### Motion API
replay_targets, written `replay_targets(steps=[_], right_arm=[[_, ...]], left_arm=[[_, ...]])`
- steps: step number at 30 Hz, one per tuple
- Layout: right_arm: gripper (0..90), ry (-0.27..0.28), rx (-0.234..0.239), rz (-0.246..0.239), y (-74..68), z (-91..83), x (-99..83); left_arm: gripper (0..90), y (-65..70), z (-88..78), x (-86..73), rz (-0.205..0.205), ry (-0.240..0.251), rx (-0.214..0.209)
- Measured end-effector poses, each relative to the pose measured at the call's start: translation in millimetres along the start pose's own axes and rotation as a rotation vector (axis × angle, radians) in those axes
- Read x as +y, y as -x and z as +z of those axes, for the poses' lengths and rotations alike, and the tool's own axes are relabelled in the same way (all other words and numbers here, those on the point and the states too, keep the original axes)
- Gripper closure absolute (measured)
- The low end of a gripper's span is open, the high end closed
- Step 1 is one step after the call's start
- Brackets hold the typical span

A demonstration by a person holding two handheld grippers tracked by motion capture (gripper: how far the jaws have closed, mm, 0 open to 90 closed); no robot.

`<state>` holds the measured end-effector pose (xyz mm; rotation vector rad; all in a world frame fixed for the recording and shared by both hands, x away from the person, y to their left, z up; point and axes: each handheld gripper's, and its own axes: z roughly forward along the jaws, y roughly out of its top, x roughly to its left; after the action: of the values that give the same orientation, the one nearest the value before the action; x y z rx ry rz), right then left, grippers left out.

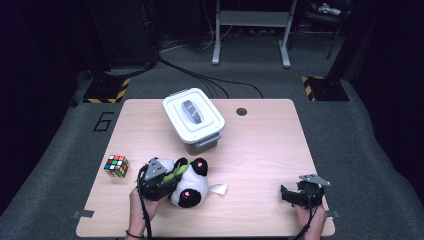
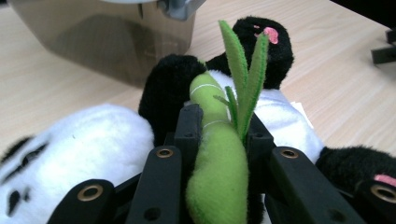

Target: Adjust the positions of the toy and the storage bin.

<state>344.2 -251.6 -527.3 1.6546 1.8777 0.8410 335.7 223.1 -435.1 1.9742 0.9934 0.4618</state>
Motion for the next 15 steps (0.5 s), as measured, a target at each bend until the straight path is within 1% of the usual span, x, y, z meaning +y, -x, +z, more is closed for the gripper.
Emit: replay_targets(steps=[1, 2, 3, 4, 6, 7, 8, 9, 10, 11, 12, 13, 15], right_arm=[[5.8, -0.001, -0.001, -0.001, -0.1, 0.0, 0.0], [5.7, -0.001, -0.001, -0.001, -0.1, 0.0, 0.0], [5.8, 0.0, 0.0, 0.0, -0.1, 0.0, 0.0], [5.8, 0.0, 0.0, -0.001, 0.0, 0.0, 0.0], [5.7, -0.001, -0.001, -0.001, -0.2, 0.0, 0.0], [5.7, -0.002, -0.002, -0.002, -0.3, 0.1, 0.1], [5.7, -0.003, -0.003, -0.002, -0.5, 0.1, 0.1], [5.7, -0.003, -0.003, -0.002, -0.5, 0.1, 0.1], [5.7, -0.003, -0.003, -0.002, -0.4, 0.1, 0.1], [5.8, -0.002, -0.003, -0.002, -0.3, 0.1, 0.1], [5.8, -0.003, -0.003, -0.002, -0.3, 0.0, 0.1], [5.8, -0.003, -0.003, -0.002, -0.3, 0.1, 0.1], [5.7, -0.007, -0.006, 0.001, -0.9, -0.1, 0.1]], left_arm=[[74.2, -2.6, -2.2, 1.5, 0.019, 0.001, -0.023], [74.3, -5.5, -4.8, 2.8, 0.026, 0.008, -0.048], [74.4, -8.2, -7.3, 4.5, 0.033, 0.017, -0.063], [74.4, -10.4, -10.0, 6.8, 0.068, 0.019, -0.073], [74.4, -15.2, -14.1, 11.3, 0.071, 0.025, -0.095], [74.4, -18.9, -15.9, 13.7, 0.092, 0.025, -0.11], [74.3, -22.4, -16.7, 15.3, 0.093, 0.034, -0.124], [74.3, -26.8, -17.6, 16.9, 0.104, 0.032, -0.133], [74.2, -30.1, -18.1, 17.5, 0.13, 0.036, -0.148], [74.2, -34.0, -18.2, 18.2, 0.137, 0.032, -0.166], [74.2, -36.9, -18.3, 18.6, 0.152, 0.025, -0.171], [74.1, -39.4, -18.7, 18.6, 0.186, 0.015, -0.181], [74.1, -45.0, -18.7, 17.4, 0.206, 0.006, -0.199]])
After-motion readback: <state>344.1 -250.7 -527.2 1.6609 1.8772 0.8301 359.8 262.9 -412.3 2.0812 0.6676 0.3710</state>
